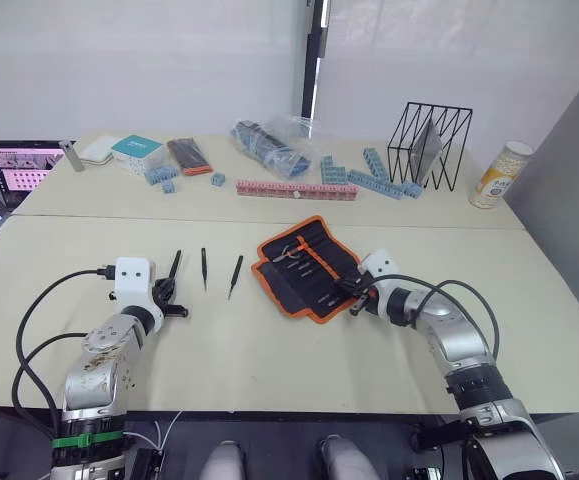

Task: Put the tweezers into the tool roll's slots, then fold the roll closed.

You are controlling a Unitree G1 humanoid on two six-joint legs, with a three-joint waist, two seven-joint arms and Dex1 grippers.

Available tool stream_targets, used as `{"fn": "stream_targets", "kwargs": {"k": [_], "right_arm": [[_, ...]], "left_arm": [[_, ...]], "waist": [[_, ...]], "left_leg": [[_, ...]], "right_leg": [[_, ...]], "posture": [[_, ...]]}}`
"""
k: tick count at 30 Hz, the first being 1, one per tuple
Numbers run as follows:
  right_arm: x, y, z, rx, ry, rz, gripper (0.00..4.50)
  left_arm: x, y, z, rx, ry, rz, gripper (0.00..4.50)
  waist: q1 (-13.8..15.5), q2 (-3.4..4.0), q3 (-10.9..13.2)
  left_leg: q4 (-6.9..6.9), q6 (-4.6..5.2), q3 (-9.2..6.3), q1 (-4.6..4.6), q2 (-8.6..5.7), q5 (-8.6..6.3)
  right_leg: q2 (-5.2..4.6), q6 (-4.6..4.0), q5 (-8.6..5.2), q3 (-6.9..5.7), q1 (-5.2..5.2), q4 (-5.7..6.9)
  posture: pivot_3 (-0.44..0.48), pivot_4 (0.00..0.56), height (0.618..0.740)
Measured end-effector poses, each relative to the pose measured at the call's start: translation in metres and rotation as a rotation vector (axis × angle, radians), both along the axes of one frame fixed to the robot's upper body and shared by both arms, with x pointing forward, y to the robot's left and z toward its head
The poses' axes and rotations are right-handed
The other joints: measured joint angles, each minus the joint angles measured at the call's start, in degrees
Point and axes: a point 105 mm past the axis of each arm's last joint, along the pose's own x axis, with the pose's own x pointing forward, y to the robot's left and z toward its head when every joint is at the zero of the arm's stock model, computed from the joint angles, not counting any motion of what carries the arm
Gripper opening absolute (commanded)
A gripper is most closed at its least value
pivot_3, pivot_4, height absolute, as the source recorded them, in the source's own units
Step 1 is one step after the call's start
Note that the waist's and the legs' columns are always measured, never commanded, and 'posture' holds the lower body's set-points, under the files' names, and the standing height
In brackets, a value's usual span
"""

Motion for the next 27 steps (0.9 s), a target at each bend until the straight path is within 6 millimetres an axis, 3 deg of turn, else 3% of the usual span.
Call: {"fn": "stream_targets", "kwargs": {"k": [3,6,17,22,27], "right_arm": [[0.000,-0.001,0.000,0.002,-0.004,-0.010,0.00],[-0.001,-0.001,0.000,0.006,-0.011,-0.021,0.00],[-0.002,-0.006,0.003,0.034,-0.016,-0.108,0.00],[-0.001,0.003,0.003,0.061,-0.022,-0.119,0.00],[-0.001,0.002,0.004,0.064,-0.028,-0.132,0.00]], "left_arm": [[0.009,-0.024,0.044,0.043,-0.114,-0.141,0.01],[0.013,-0.054,0.061,0.071,-0.124,-0.299,0.01],[0.015,-0.148,0.029,0.241,0.143,-0.740,0.01],[0.020,-0.174,-0.002,0.267,0.256,-0.831,0.01],[0.028,-0.188,-0.011,0.292,0.286,-0.844,0.01]], "waist": [[0.1,0.00,0.0],[0.0,0.01,0.0],[0.1,0.03,0.0],[-0.7,0.03,0.0],[-0.8,0.04,0.0]], "left_leg": [[0.03,-0.01,0.03,0.00,-0.01,0.00],[0.02,0.00,0.04,-0.01,-0.02,0.01],[0.00,0.03,-0.02,-0.21,-0.04,0.03],[-0.04,0.05,-0.03,-0.22,-0.04,0.03],[-0.04,0.05,-0.04,-0.22,-0.04,0.03]], "right_leg": [[0.00,0.01,0.00,0.02,0.02,-0.04],[0.00,0.02,0.01,0.03,0.02,-0.06],[0.00,0.33,0.16,0.02,-0.15,-0.06],[0.01,0.40,0.21,0.02,-0.20,-0.02],[0.02,0.46,0.24,0.02,-0.18,-0.03]], "posture": [[0.000,0.150,0.740],[0.000,0.150,0.740],[0.000,0.150,0.740],[0.000,0.150,0.740],[0.000,0.150,0.740]]}}
